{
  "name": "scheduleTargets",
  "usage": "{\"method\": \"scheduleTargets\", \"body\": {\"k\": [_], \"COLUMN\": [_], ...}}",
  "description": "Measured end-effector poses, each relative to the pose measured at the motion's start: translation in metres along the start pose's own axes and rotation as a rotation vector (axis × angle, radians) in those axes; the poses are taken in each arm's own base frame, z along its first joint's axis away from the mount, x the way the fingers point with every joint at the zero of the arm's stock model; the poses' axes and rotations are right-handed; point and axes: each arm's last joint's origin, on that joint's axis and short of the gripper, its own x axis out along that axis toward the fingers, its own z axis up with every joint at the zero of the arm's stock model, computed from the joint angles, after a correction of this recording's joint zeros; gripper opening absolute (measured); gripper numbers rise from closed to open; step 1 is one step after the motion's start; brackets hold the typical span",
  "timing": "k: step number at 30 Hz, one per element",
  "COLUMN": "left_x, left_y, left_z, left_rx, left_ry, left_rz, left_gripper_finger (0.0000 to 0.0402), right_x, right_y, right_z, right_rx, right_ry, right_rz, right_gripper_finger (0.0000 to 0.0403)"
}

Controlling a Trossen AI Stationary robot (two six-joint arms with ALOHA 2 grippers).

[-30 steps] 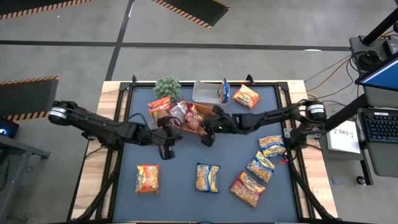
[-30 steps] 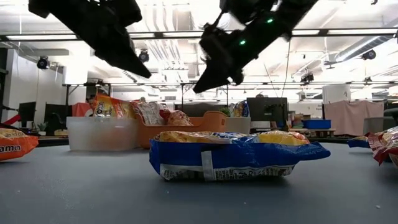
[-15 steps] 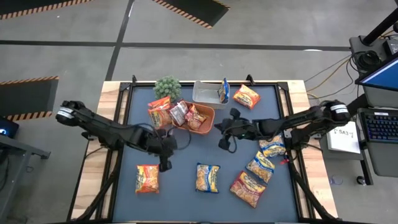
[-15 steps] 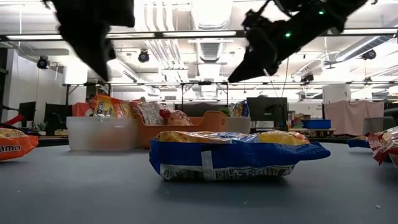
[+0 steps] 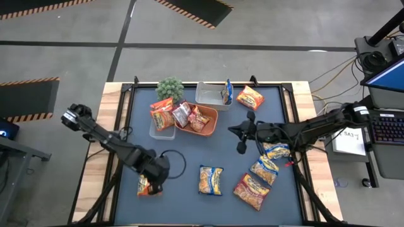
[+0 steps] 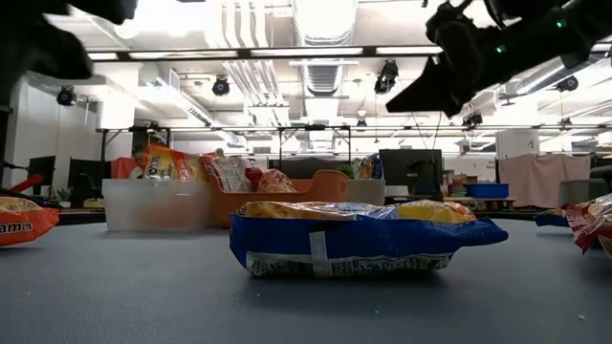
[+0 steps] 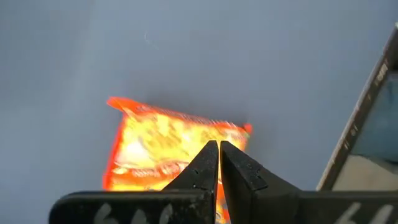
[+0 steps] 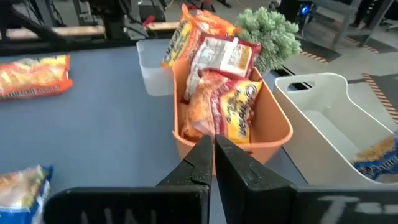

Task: Sort Maruchan noodles
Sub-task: Put the orange noodle pack into the orange bin

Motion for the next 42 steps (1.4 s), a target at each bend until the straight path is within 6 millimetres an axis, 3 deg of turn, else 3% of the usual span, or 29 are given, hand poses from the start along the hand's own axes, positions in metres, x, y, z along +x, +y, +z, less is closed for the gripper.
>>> {"method": "scheduleTargets", "body": {"k": [7, 14, 20, 27, 42], "left_x": [0.002, 0.004, 0.018, 0.032, 0.049], "left_y": [-0.001, 0.004, 0.006, 0.020, 0.058], "left_z": [-0.010, -0.013, -0.034, -0.058, -0.077], "left_rx": [-0.073, -0.048, 0.072, 0.076, -0.093], "left_ry": [0.029, 0.021, -0.015, -0.053, -0.349], "left_rz": [0.033, 0.110, 0.211, 0.284, 0.051], "left_gripper_finger": [0.0034, 0.0130, 0.0196, 0.0203, 0.0166], "right_x": [0.002, 0.009, 0.010, 0.011, 0.013], "right_y": [0.000, 0.003, 0.003, 0.007, 0.010], "right_z": [-0.005, -0.011, -0.014, -0.011, -0.010], "right_rx": [-0.001, -0.026, -0.044, -0.036, -0.034], "right_ry": [0.004, 0.029, 0.038, -0.023, -0.071], "right_rz": [0.000, -0.002, -0.002, 0.102, 0.183], "right_gripper_finger": [0.0009, 0.0009, 0.0009, 0.0009, 0.0009]}}
